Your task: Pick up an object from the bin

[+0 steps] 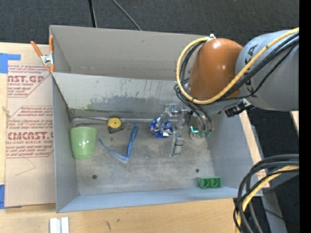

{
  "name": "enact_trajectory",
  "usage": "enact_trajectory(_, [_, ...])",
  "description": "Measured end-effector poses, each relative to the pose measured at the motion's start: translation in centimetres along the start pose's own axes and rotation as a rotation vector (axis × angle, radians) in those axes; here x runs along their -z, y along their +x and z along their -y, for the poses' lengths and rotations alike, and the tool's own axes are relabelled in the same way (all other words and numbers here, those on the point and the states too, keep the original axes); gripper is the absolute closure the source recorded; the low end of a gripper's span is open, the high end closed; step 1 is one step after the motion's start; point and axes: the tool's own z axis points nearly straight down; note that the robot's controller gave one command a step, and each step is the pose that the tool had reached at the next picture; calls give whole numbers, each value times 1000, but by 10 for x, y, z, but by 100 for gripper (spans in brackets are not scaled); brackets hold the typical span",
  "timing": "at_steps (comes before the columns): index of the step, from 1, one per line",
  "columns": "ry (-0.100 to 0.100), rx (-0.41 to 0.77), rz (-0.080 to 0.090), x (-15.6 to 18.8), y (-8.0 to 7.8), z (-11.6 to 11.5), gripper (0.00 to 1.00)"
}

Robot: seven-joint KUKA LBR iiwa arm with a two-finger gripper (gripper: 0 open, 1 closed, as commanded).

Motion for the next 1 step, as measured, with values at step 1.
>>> enact_trajectory(1, [1,78,5,-105,-30,36,0])
